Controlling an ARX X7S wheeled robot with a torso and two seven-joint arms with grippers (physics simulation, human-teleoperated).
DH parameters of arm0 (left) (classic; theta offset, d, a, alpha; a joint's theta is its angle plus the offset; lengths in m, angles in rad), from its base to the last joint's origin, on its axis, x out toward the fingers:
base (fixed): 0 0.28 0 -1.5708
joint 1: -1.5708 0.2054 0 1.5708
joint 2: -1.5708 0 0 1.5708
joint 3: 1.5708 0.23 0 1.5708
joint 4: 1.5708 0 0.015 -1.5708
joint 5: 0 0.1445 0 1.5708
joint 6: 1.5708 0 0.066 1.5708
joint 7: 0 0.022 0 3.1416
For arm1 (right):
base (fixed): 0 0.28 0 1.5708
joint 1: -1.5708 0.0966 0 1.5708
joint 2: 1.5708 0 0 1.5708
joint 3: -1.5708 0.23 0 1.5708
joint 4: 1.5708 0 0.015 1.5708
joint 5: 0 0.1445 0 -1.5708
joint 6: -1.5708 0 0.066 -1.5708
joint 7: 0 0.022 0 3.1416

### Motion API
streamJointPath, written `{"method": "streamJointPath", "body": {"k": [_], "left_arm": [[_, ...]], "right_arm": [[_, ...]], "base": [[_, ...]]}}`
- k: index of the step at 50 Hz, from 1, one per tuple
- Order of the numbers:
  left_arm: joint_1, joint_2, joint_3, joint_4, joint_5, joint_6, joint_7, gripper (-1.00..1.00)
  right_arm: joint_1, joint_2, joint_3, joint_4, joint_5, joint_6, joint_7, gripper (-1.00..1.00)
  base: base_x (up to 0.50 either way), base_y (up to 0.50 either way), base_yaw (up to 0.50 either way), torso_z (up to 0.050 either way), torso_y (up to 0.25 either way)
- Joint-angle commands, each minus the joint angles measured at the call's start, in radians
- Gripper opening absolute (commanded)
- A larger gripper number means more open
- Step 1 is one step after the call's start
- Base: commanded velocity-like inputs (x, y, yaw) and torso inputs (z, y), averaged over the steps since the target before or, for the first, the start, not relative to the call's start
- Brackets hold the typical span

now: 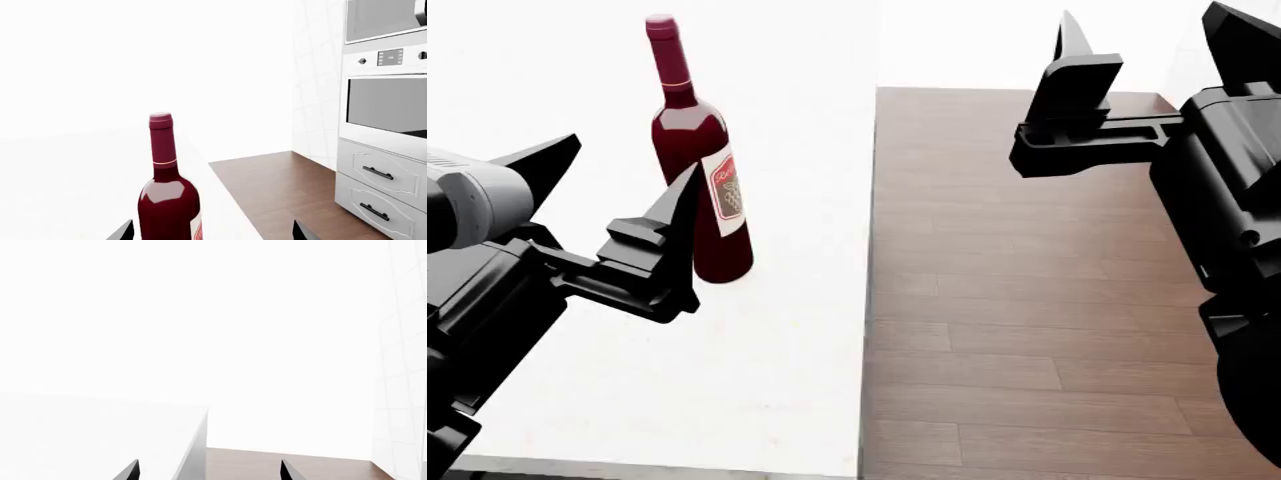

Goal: Move the drinks to the dining counter.

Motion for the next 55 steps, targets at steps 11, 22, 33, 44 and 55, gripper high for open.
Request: {"method": "streamJointPath", "body": {"k": [11, 22, 33, 44, 55], "left_arm": [[0.032, 0.007, 0.004, -0.001, 0.029, 0.003, 0.021, 1.00], [0.022, 0.004, 0.014, 0.000, 0.022, -0.002, 0.018, 1.00], [0.012, 0.006, 0.023, -0.005, 0.019, -0.004, 0.025, 1.00], [0.025, 0.002, 0.019, -0.002, 0.026, 0.000, 0.030, 1.00], [0.016, 0.003, 0.030, 0.001, 0.025, -0.005, 0.021, 1.00]], "right_arm": [[0.009, 0.018, -0.021, 0.010, -0.019, 0.034, 0.047, 1.00], [0.005, 0.028, -0.020, 0.006, -0.001, 0.033, 0.062, 1.00], [0.029, 0.017, -0.029, 0.005, 0.000, 0.047, 0.050, 1.00], [0.026, 0.017, -0.031, 0.006, -0.003, 0.046, 0.049, 1.00], [0.039, 0.043, -0.036, -0.009, 0.011, 0.068, 0.083, 1.00]], "base": [[0.49, -0.37, 0.00, 0.000, 0.000], [0.50, -0.35, 0.00, 0.000, 0.000], [0.52, -0.27, 0.00, 0.000, 0.000], [0.52, -0.27, 0.00, 0.000, 0.000], [0.15, -0.24, -0.36, 0.000, 0.000]]}}
